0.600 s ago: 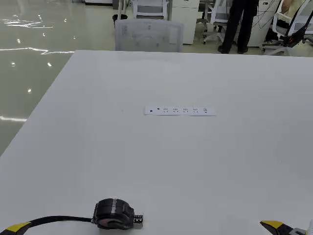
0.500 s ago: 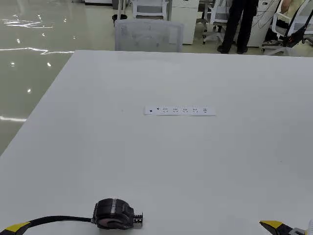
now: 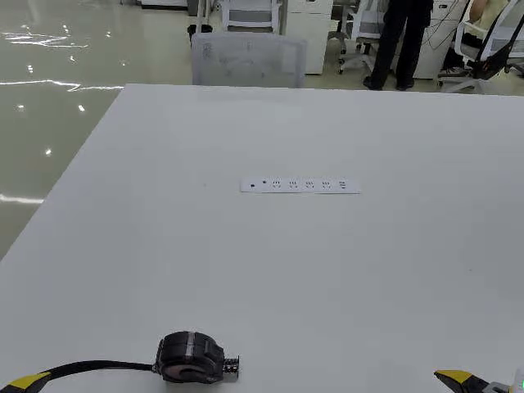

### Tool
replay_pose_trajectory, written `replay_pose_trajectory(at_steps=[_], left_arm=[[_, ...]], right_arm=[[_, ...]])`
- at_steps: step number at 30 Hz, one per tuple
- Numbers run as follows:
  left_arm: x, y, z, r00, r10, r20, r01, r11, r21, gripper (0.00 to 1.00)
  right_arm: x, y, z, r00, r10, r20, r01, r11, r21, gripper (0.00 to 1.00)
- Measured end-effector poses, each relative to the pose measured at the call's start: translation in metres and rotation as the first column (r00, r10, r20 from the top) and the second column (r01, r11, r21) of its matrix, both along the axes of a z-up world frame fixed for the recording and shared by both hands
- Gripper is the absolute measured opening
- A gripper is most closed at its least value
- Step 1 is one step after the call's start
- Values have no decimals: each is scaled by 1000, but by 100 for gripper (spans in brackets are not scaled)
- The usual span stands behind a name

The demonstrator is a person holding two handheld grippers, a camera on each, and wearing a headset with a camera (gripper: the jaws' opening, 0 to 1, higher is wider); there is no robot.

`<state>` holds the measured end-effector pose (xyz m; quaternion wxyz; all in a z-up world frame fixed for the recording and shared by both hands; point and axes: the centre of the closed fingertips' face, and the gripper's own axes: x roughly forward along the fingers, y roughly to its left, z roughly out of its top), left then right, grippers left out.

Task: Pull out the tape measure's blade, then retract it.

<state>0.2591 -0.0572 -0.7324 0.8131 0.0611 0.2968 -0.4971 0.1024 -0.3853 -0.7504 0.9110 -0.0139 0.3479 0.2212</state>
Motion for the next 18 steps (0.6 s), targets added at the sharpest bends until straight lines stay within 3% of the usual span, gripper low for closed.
replay_pose_trajectory(at_steps=[18], left_arm=[[0, 1, 0, 1000, 3, -6, -3, 1000, -2, 100]], right_arm=[[0, 1, 0, 1000, 2, -4, -2, 1000, 2, 96]])
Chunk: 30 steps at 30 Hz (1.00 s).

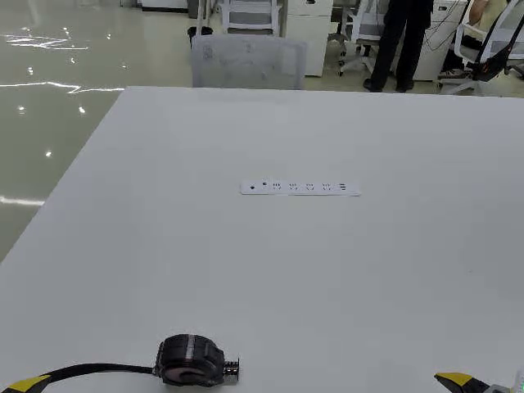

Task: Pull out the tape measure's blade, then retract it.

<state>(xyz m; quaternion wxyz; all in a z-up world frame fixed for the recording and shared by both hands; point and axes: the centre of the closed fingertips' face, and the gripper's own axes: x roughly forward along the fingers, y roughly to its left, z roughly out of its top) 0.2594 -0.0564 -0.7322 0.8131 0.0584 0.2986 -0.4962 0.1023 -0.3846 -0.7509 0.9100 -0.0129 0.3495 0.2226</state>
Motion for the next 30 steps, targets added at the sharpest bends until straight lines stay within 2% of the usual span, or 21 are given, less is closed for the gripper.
replay_pose_trajectory(at_steps=[26, 30], left_arm=[[-1, -1, -1, 1000, -1, -5, 1, 1000, -2, 100], [-1, -2, 0, 1000, -15, 2, 15, 1000, 4, 100]], right_arm=[[0, 0, -1, 1000, 2, -1, -2, 1000, 3, 96], [0, 1, -1, 1000, 9, -6, -9, 1000, 2, 96]])
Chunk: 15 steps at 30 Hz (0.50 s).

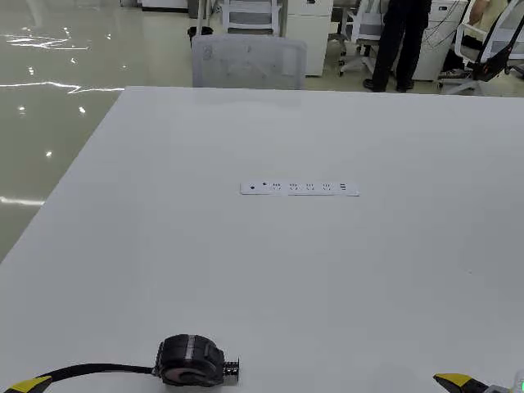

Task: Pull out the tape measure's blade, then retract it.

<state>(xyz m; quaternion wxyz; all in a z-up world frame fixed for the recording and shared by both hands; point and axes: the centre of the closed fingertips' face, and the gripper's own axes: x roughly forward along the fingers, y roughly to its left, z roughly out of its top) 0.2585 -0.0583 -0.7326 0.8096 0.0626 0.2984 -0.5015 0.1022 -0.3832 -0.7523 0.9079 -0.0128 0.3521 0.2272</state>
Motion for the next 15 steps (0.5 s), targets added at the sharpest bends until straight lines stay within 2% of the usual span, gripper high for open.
replay_pose_trajectory(at_steps=[9, 15], left_arm=[[4, -5, 3, 999, -34, 15, 34, 999, 0, 100], [3, -15, 5, 997, -76, 27, 77, 997, -8, 100]], right_arm=[[5, 4, 0, 1000, 14, 3, -14, 1000, 2, 95], [9, 8, 0, 999, 32, 12, -32, 999, 7, 92]])
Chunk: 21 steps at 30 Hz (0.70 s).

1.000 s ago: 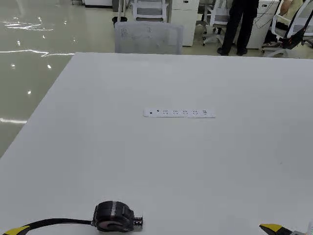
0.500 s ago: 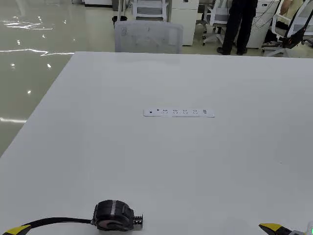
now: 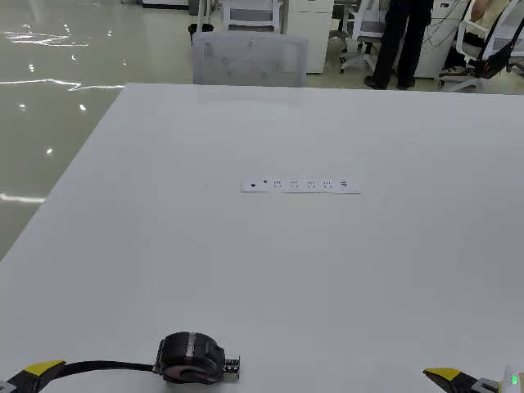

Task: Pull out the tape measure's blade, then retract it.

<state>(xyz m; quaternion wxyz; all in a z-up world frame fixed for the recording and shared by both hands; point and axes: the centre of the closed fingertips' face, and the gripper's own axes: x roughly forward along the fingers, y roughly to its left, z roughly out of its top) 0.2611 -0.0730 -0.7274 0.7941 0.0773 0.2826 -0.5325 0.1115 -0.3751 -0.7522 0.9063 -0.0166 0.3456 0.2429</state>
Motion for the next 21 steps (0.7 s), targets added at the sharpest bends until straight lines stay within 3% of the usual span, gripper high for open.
replay_pose_trajectory(at_steps=[9, 21], left_arm=[[1, -15, 1, 998, -65, 3, 65, 998, -5, 100], [5, -30, -7, 988, -155, 10, 155, 987, 30, 98]], right_arm=[[8, 9, -4, 999, 34, -5, -34, 999, 6, 88], [22, 25, -12, 997, 81, -7, -81, 996, 27, 87]])
